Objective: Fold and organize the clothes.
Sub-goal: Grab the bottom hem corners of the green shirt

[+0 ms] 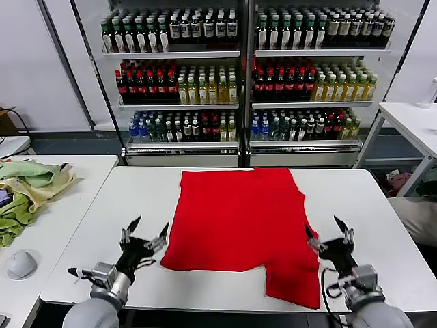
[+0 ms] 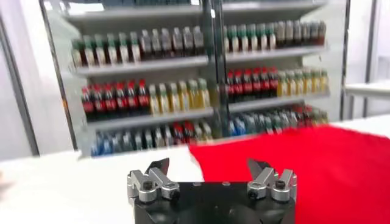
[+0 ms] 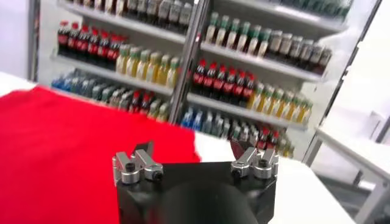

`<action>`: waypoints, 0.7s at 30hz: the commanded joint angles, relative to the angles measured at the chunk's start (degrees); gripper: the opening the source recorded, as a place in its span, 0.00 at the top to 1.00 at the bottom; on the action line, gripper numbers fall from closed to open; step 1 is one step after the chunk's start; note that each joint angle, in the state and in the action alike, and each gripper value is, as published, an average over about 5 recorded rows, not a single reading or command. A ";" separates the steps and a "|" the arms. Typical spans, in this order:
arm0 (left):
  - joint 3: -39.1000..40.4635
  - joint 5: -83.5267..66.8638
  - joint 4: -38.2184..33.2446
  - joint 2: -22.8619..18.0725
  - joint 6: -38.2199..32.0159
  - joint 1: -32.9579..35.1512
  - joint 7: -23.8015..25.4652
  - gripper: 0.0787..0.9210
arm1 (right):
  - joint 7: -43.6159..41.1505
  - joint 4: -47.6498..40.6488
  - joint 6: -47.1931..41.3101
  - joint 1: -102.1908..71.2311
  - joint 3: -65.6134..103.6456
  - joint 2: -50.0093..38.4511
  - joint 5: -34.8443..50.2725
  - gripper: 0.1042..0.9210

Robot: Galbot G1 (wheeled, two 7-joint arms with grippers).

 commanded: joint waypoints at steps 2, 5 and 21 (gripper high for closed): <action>2.93 -4.98 -3.09 1.42 9.76 4.91 -6.44 0.12 | 0.20 1.72 0.41 -9.72 0.58 -1.16 1.83 0.12; 4.06 -1.88 -1.38 0.72 10.01 4.33 -6.45 0.12 | 0.84 -0.02 0.47 -8.21 -1.04 -0.26 2.08 0.12; 4.02 -0.30 3.90 0.07 9.48 0.39 -6.18 0.12 | 2.94 -0.44 -1.01 -7.81 -3.66 1.92 4.48 0.12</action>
